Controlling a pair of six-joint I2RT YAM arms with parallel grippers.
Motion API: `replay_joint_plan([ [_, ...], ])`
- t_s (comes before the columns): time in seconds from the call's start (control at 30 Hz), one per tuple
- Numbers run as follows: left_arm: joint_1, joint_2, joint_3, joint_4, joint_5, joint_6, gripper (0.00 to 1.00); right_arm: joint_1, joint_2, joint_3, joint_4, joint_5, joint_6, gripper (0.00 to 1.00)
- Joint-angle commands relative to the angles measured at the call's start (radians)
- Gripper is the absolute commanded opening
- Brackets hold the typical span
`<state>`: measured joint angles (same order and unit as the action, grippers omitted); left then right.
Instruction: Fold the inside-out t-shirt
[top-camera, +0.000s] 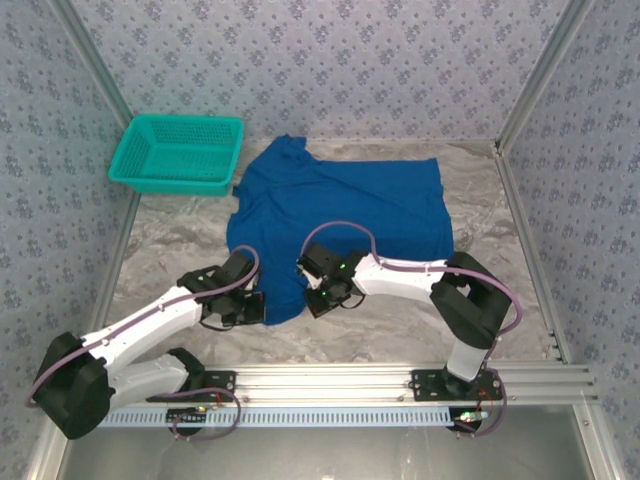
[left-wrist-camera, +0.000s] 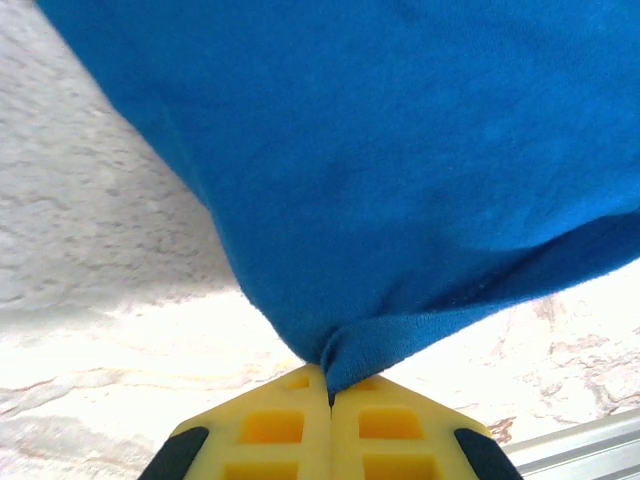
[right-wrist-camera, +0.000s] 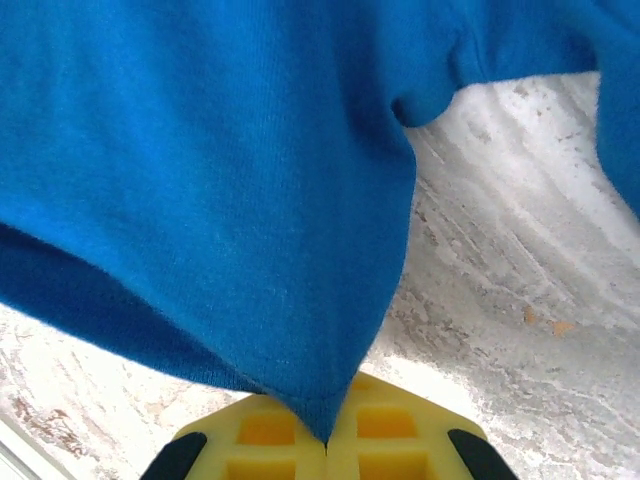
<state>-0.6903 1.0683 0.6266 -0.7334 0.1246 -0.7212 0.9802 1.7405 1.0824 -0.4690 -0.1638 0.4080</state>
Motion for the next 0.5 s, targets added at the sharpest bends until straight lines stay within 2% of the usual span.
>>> replay_joint_plan([
  [0.0, -0.015, -0.024, 0.041, -0.165, -0.124, -0.039, 0.02, -0.001, -0.036, 0.042, -0.077, 0.013, 0.015, 0.03],
  [0.27, -0.045, -0.059, 0.095, -0.267, -0.146, -0.079, 0.01, 0.008, -0.035, 0.074, -0.153, -0.039, 0.01, 0.04],
  [0.47, -0.084, -0.028, 0.083, -0.307, -0.148, -0.111, 0.02, 0.021, -0.031, 0.046, -0.177, -0.076, 0.003, 0.07],
])
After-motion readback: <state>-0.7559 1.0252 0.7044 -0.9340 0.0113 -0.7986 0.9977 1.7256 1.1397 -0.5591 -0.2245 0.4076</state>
